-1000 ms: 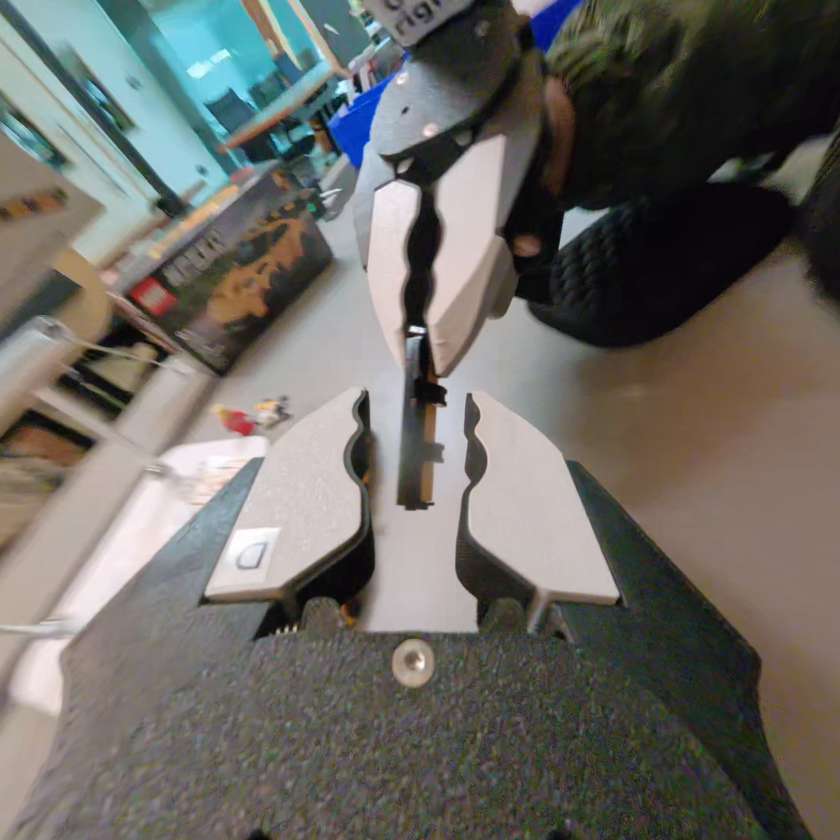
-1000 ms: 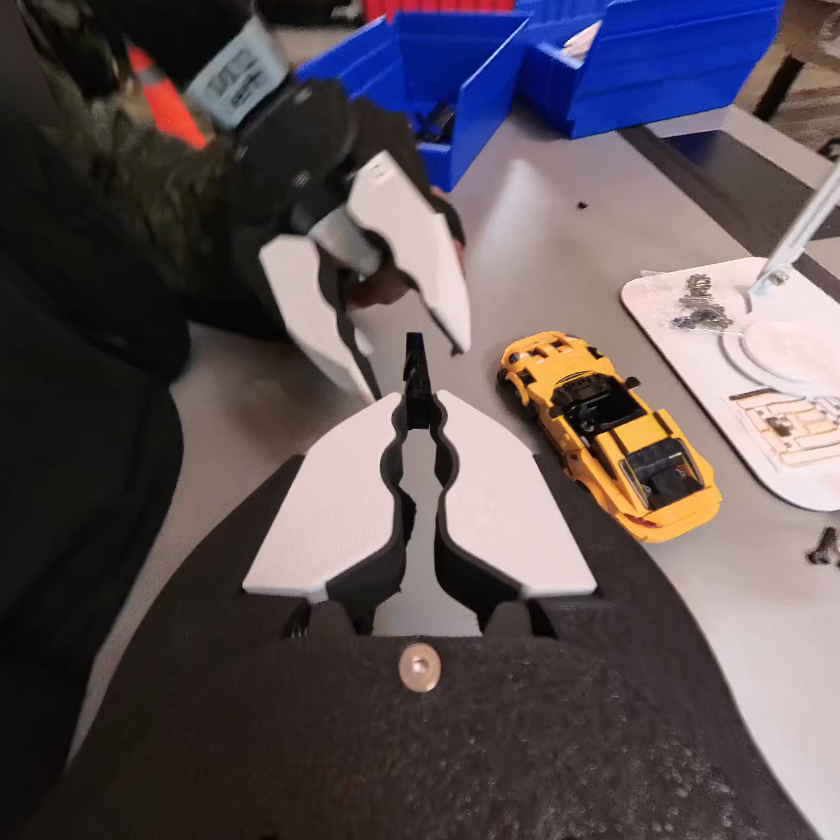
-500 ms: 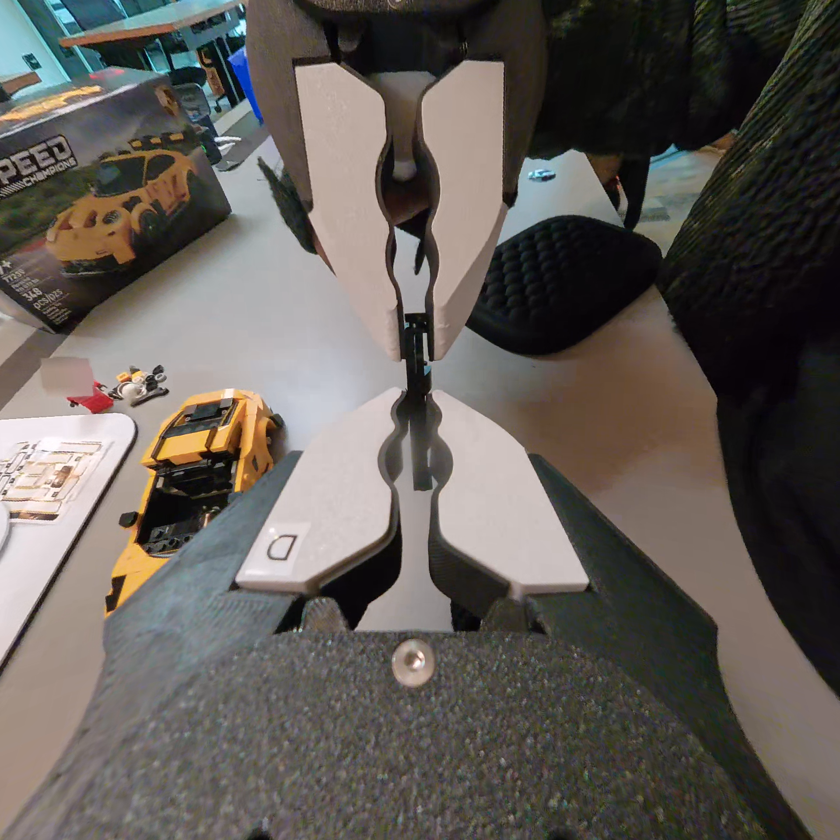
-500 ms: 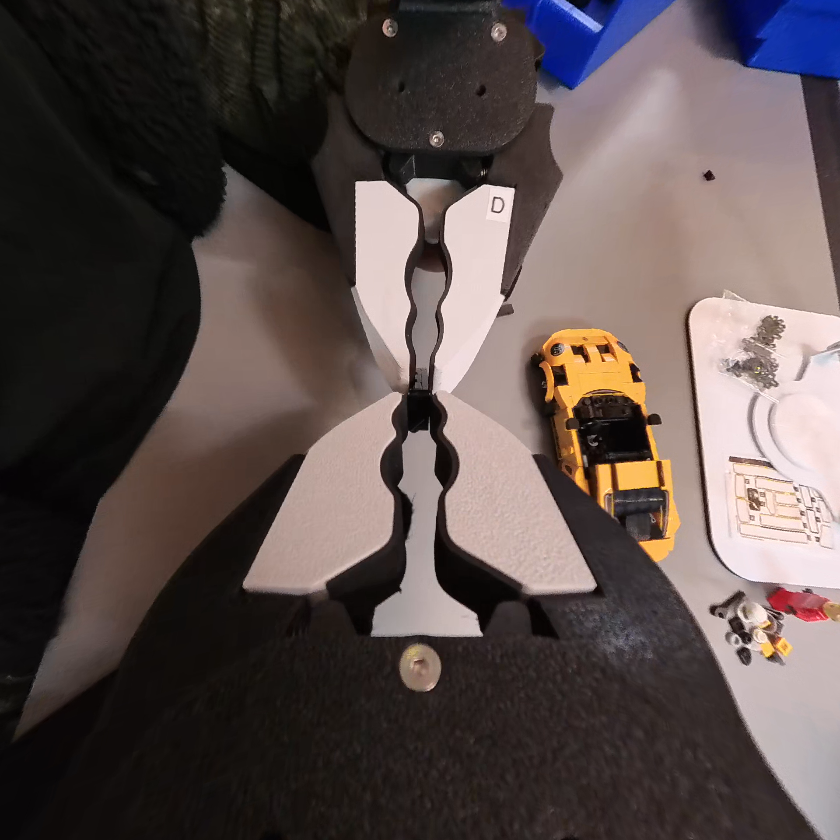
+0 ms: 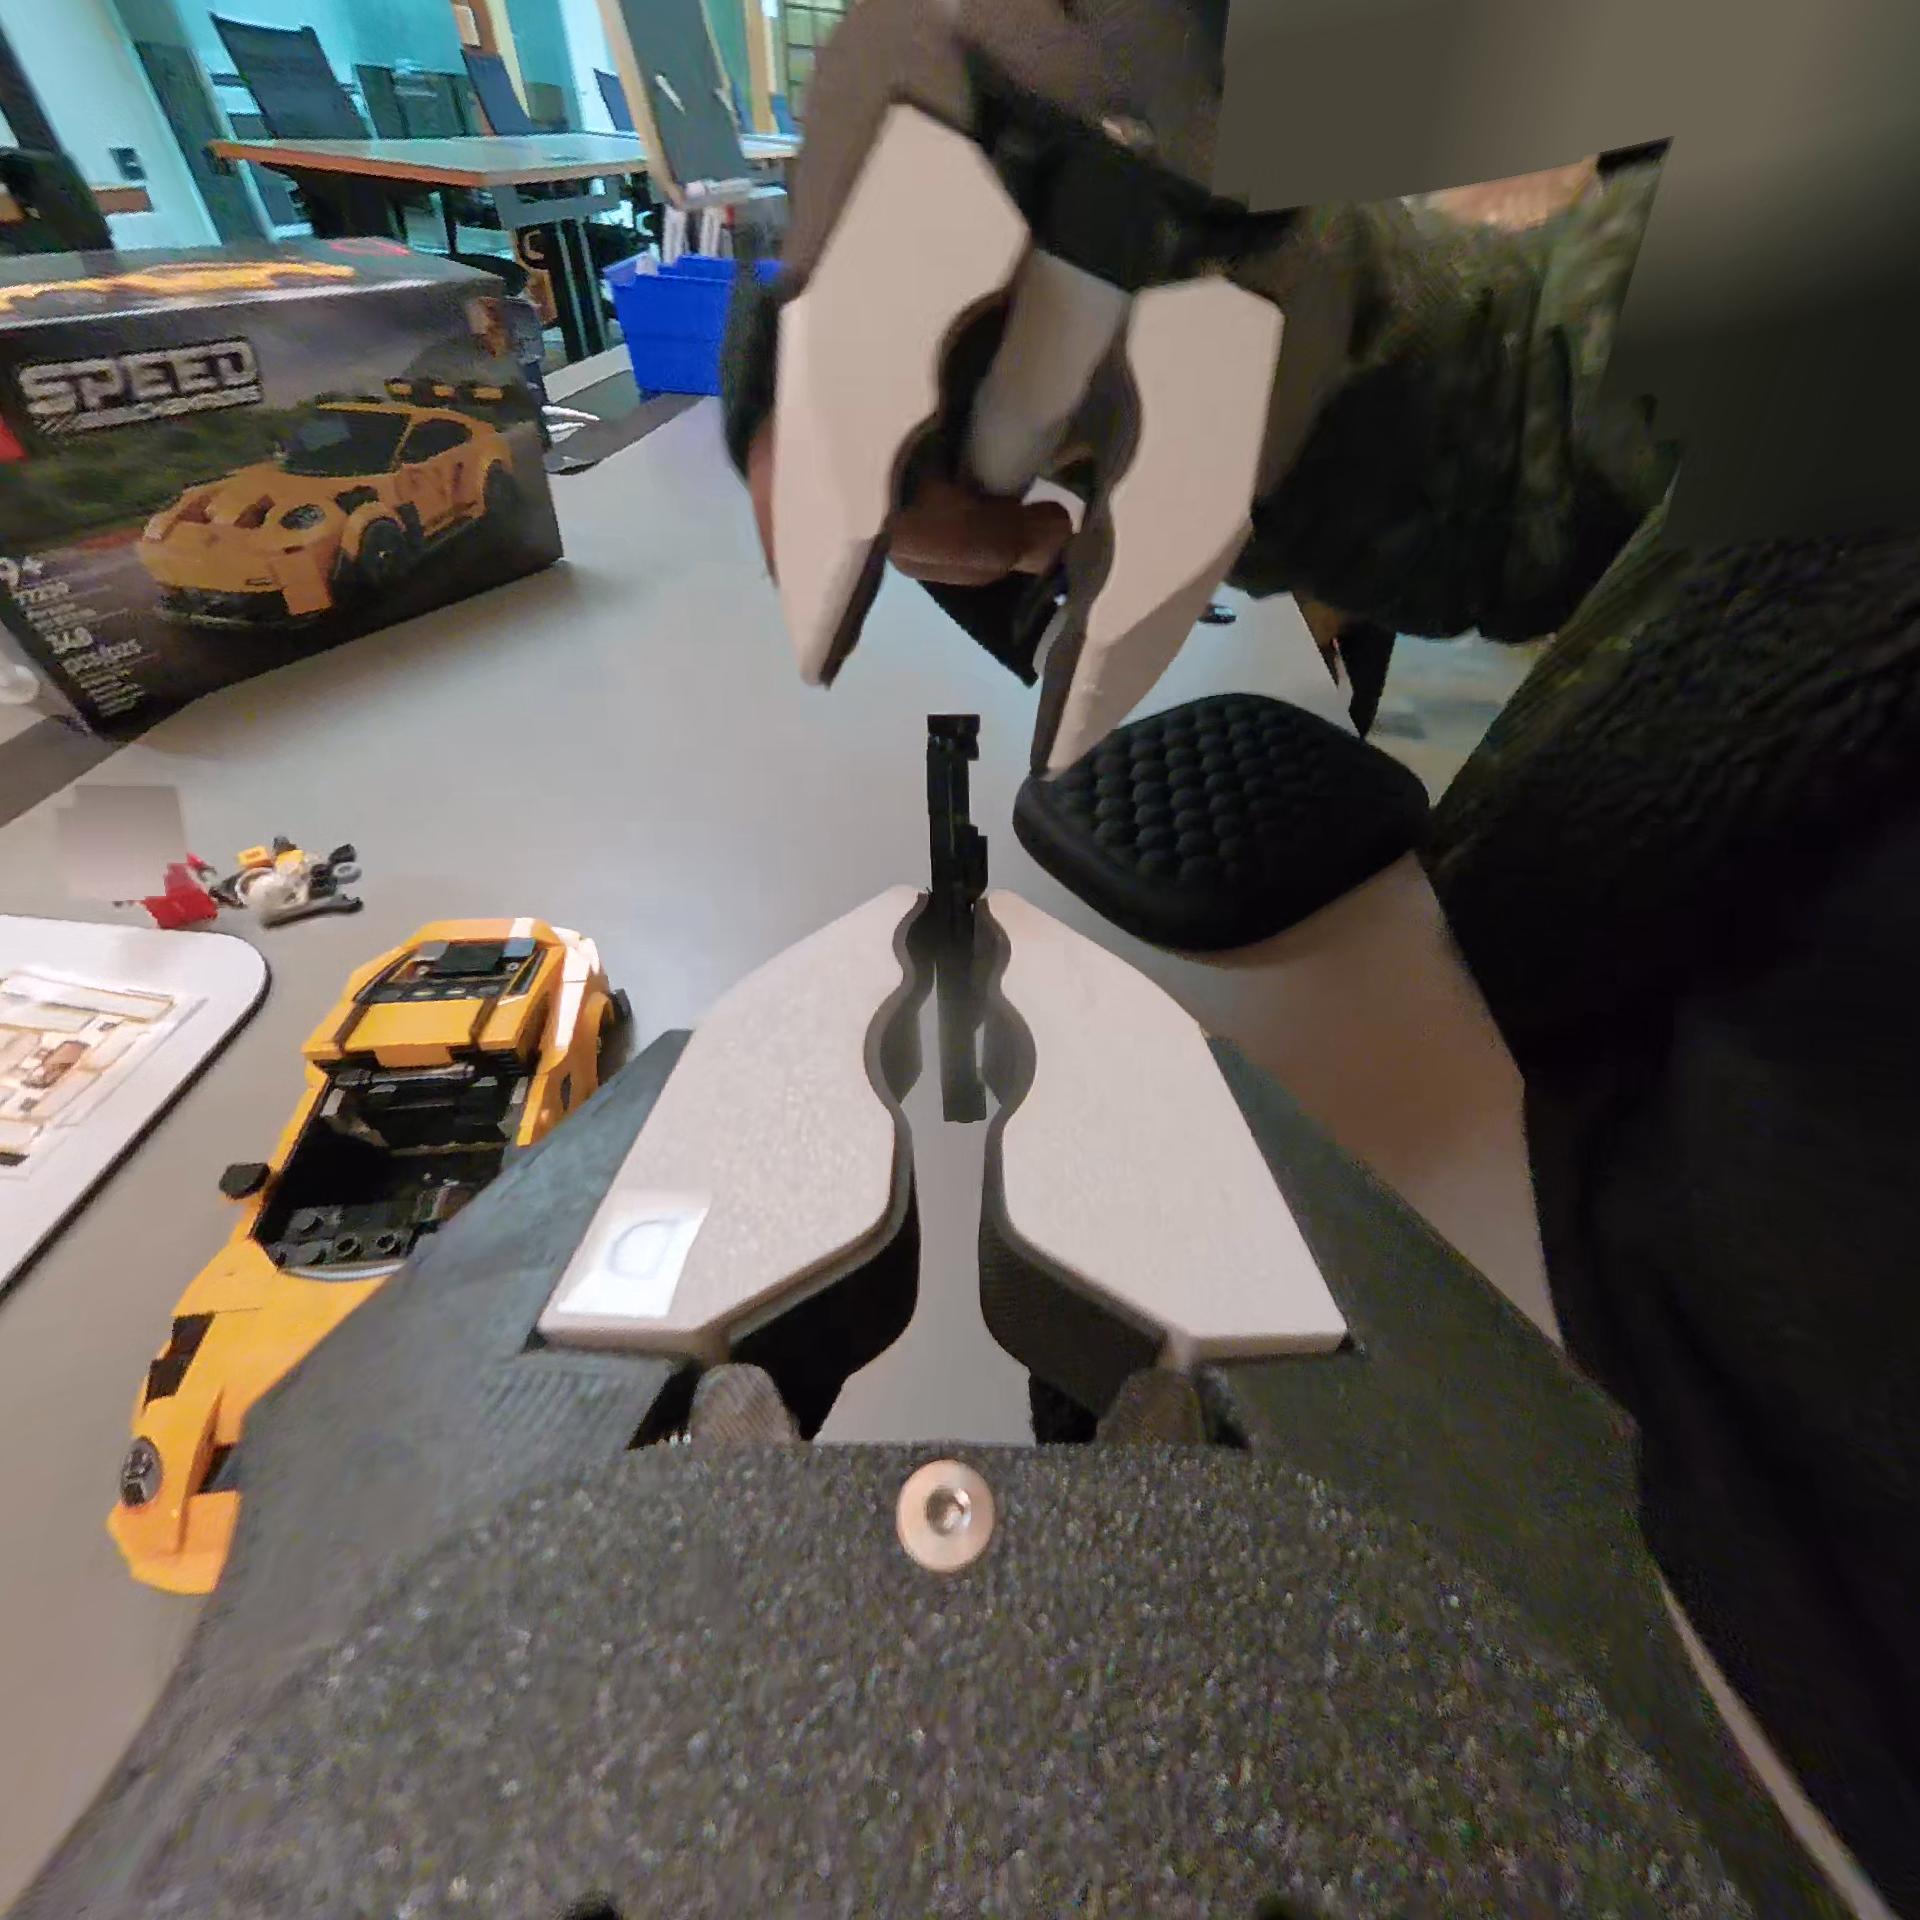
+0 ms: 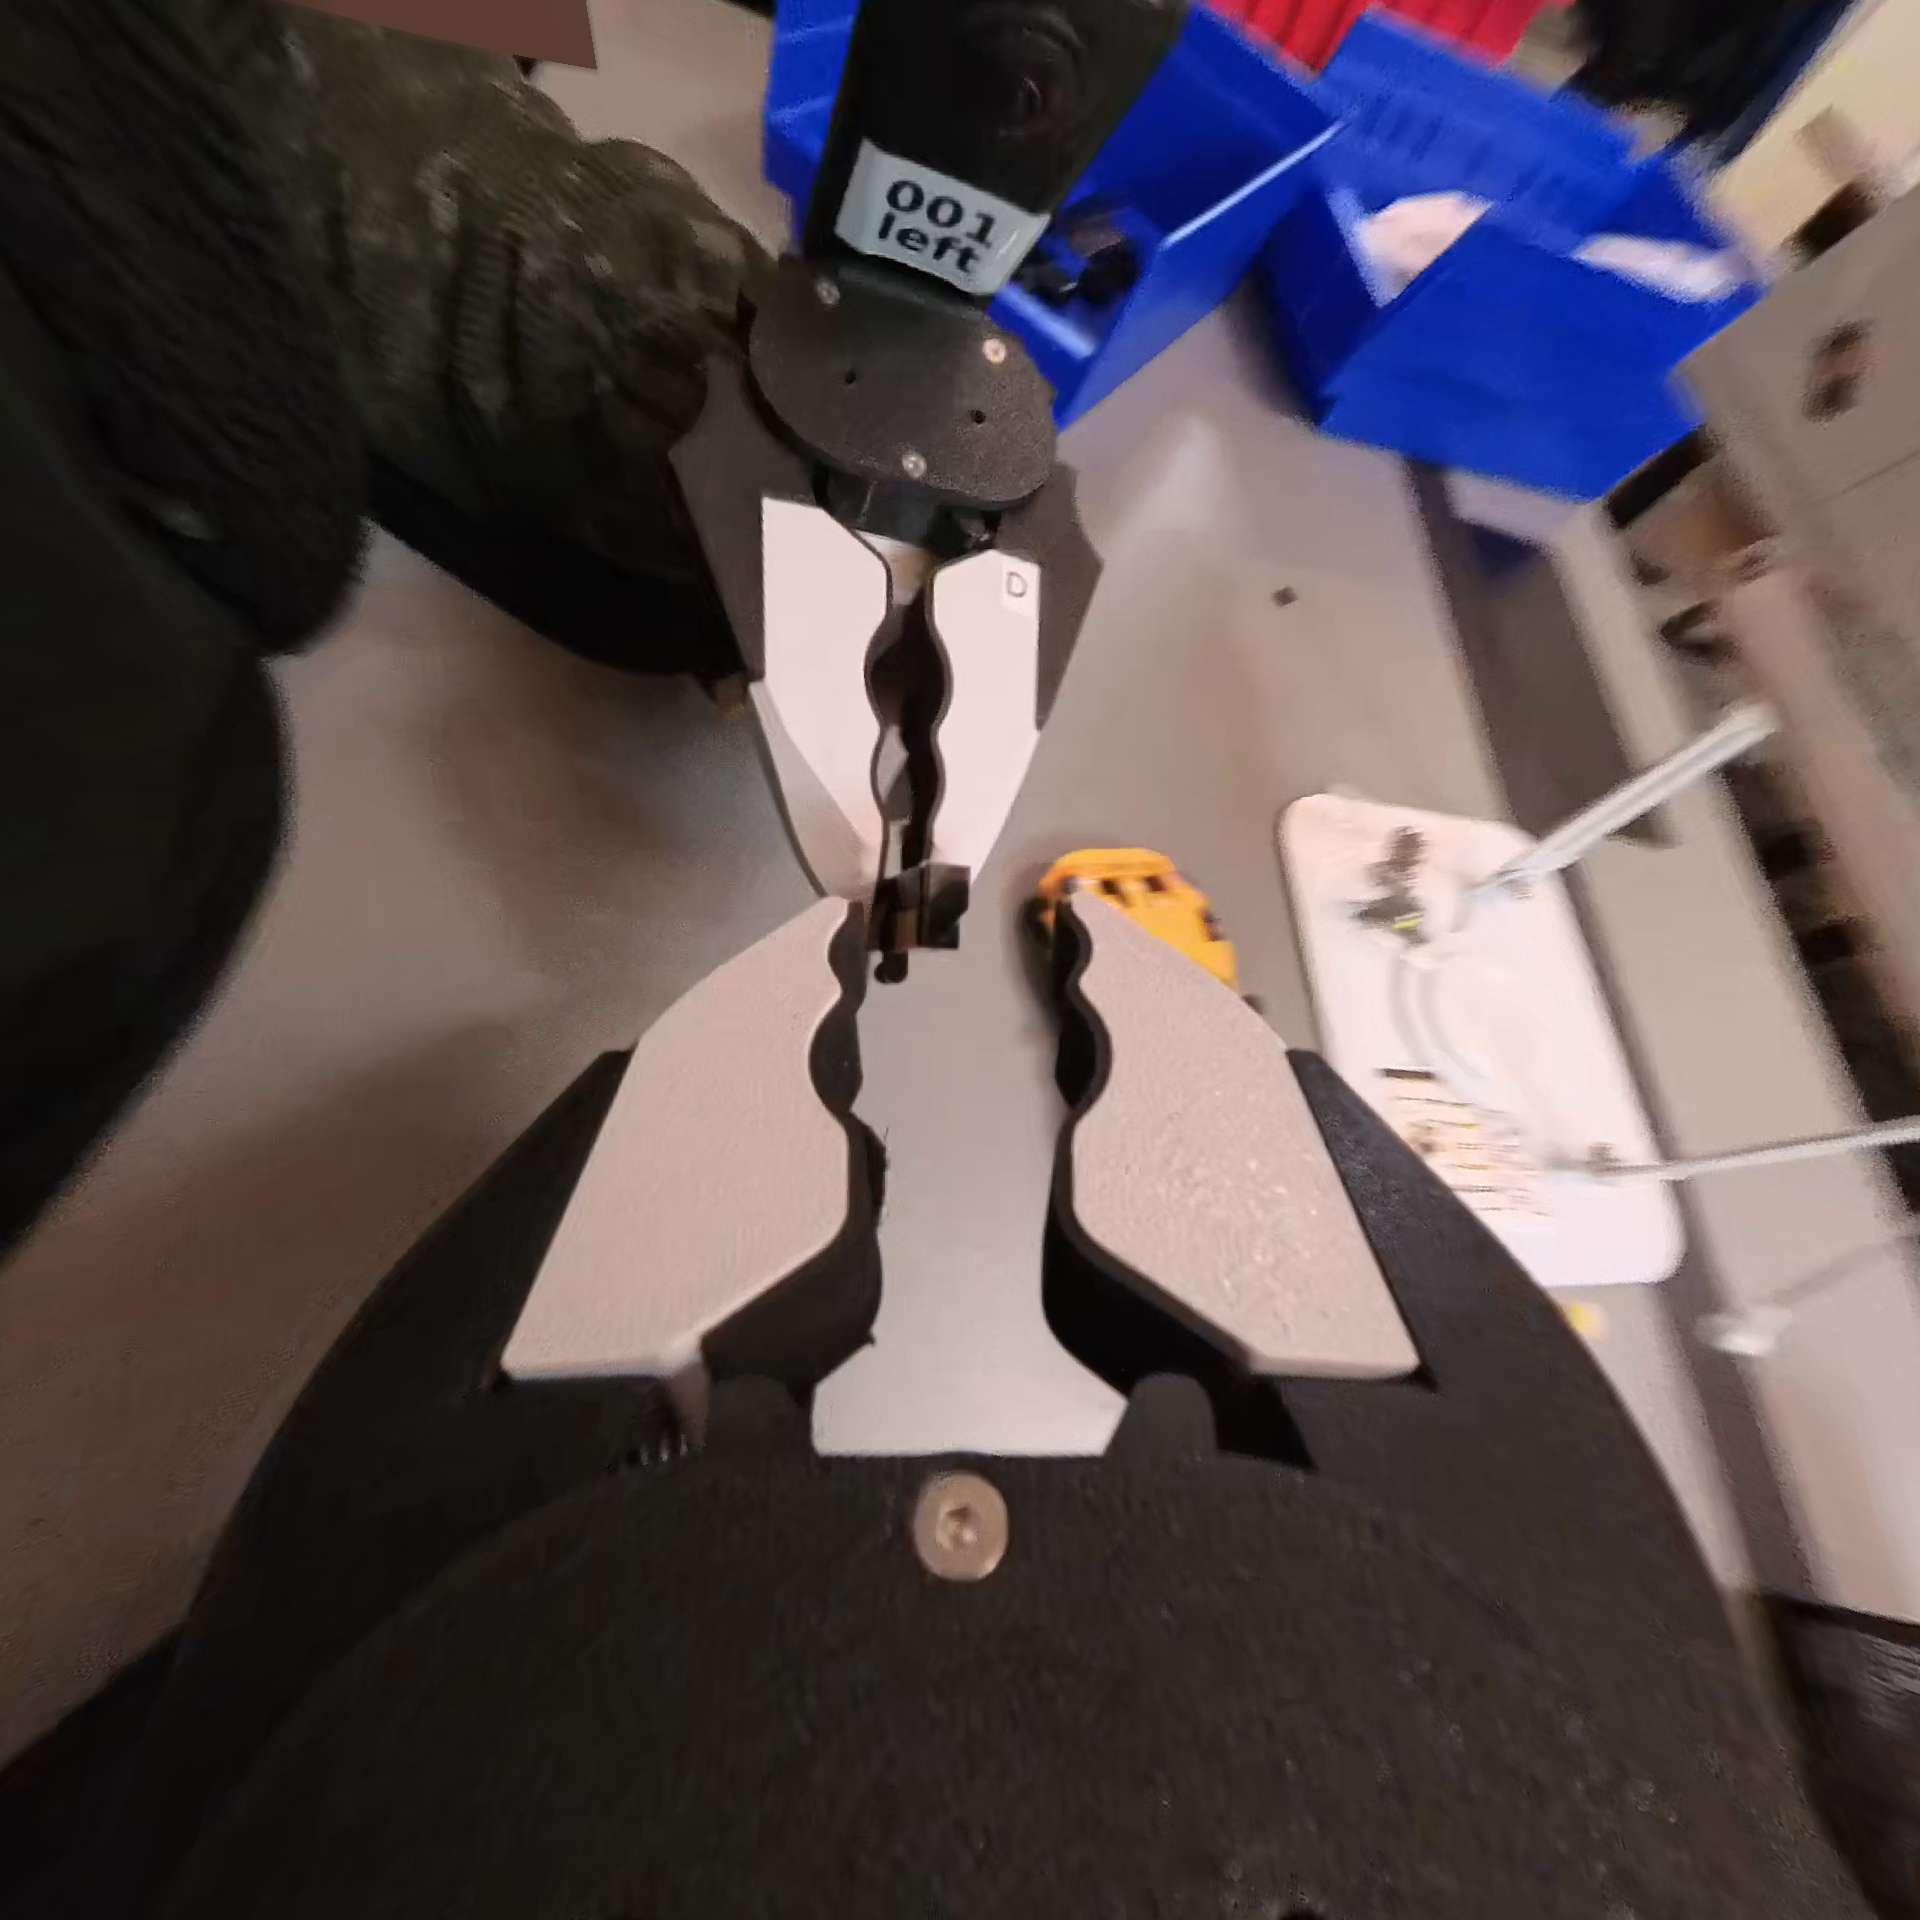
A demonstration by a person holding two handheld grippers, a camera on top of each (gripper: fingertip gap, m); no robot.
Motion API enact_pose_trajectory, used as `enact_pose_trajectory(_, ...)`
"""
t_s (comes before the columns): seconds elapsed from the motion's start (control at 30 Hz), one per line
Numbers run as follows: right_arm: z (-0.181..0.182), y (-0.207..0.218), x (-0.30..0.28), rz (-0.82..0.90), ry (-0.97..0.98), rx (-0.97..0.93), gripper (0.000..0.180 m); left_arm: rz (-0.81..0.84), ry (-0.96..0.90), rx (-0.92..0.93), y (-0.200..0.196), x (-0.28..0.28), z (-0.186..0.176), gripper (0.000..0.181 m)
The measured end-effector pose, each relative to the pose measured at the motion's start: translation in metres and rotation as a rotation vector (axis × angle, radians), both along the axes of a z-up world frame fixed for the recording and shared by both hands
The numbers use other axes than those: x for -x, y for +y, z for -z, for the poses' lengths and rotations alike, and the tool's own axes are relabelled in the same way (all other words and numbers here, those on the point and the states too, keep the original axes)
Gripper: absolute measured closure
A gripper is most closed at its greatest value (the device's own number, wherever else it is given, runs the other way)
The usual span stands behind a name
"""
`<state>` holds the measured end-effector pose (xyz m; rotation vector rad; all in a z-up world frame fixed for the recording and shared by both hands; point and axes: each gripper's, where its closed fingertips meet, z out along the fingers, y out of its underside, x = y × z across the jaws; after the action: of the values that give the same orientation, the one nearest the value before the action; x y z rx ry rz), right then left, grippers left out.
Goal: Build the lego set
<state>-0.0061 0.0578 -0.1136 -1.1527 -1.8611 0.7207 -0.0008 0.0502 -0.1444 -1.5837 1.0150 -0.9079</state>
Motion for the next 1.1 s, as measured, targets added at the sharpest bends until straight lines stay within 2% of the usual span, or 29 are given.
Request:
enact_pose_trajectory(0.17,-0.004,0.005,0.003,0.042,0.088,-0.379,0.147,-0.037,-0.06,0.121,0.008,0.006,-0.006,0.174)
enact_pose_trajectory(0.27,-0.004,0.005,0.007,0.034,0.076,-0.454,0.146,-0.054,-0.065,0.158,0.01,0.007,-0.006,0.174)
enact_pose_trajectory(0.33,-0.001,0.007,0.01,0.047,0.052,-0.495,0.14,-0.065,-0.079,0.177,0.011,0.008,-0.008,0.174)
enact_pose_trajectory(0.63,-0.002,0.008,0.021,0.085,0.052,-0.535,0.14,-0.11,-0.104,0.17,0.015,0.013,-0.017,0.174)
enact_pose_trajectory(1.1,-0.006,0.007,0.025,0.178,0.107,-0.477,0.139,-0.165,-0.152,0.194,0.018,0.016,-0.024,0.174)
